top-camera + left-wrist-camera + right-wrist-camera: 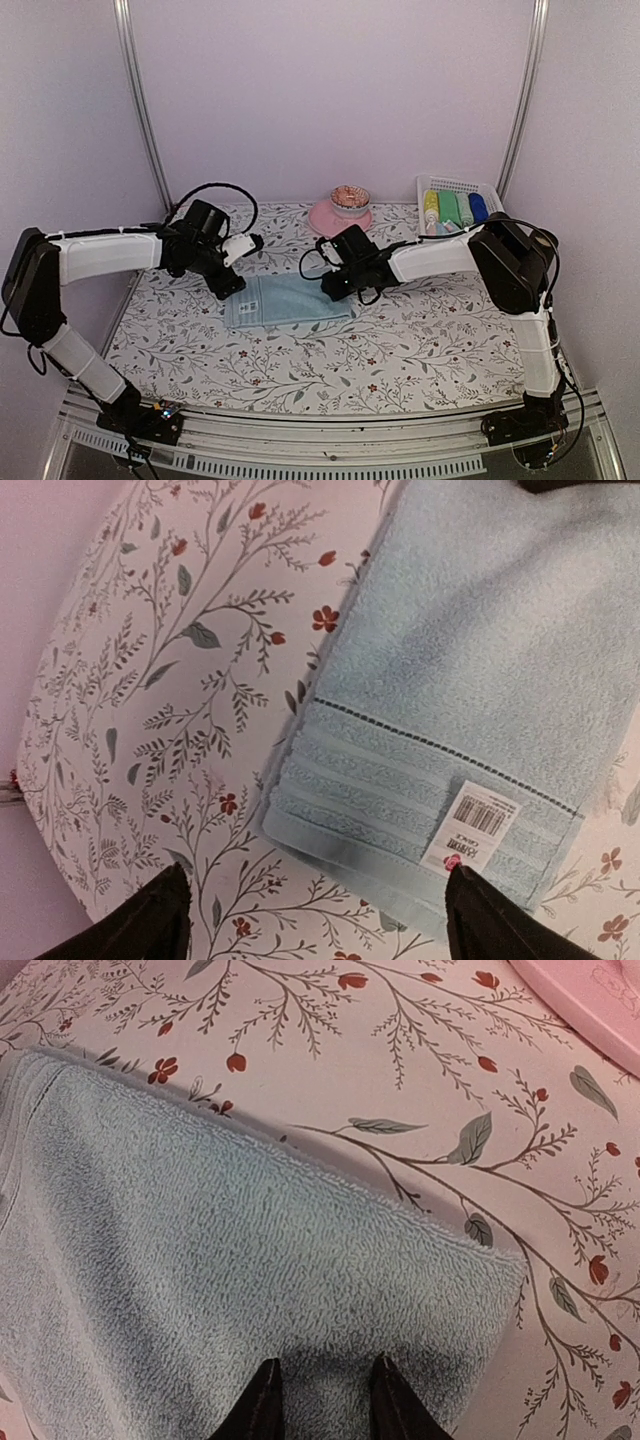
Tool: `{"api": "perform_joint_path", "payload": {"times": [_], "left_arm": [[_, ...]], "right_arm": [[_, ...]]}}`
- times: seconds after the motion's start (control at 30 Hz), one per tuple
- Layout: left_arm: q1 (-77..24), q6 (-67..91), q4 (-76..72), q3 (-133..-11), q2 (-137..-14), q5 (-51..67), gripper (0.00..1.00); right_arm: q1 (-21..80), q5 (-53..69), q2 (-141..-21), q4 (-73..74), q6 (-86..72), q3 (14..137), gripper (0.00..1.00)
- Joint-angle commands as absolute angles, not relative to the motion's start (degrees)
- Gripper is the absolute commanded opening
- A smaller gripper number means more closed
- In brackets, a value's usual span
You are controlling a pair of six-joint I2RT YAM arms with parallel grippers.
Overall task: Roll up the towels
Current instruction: Smooth out the towel at the center of the board, then rotate the towel at the center of the board.
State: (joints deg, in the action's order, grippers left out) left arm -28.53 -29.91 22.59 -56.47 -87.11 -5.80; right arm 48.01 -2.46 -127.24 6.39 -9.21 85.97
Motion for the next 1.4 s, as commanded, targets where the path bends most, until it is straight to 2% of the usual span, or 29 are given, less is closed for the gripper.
{"api": "perform_joint_path", "payload": {"times": [0.0,0.37,0.73,0.87,1.13,1.37], "left_arm": [[-30.19,-28.18,21.21,-54.60,-93.69,-6.48,0.88],[-31.27,-28.91,22.14,-50.52,-96.31,-15.27,0.85],[-27.40,-32.19,26.95,-48.45,-95.83,-15.49,0.84],[-26.02,-32.69,27.17,-49.12,-97.13,-15.42,0.84],[-23.96,-34.41,25.41,-51.33,-97.45,-16.09,0.92],[-21.23,-36.66,24.41,-51.84,-96.65,-15.09,0.97]], "right_arm": [[48.24,-2.86,-128.12,7.68,-9.26,87.73,0.31],[48.30,-6.87,-129.54,9.74,-8.65,88.25,0.31],[48.30,-7.82,-130.05,10.77,-7.91,88.42,0.31],[48.33,-4.52,-128.46,11.19,-7.43,87.73,0.32],[50.01,-0.34,-120.65,11.67,-2.44,82.66,0.44],[52.18,-1.78,-119.19,12.14,2.46,78.85,0.45]]}}
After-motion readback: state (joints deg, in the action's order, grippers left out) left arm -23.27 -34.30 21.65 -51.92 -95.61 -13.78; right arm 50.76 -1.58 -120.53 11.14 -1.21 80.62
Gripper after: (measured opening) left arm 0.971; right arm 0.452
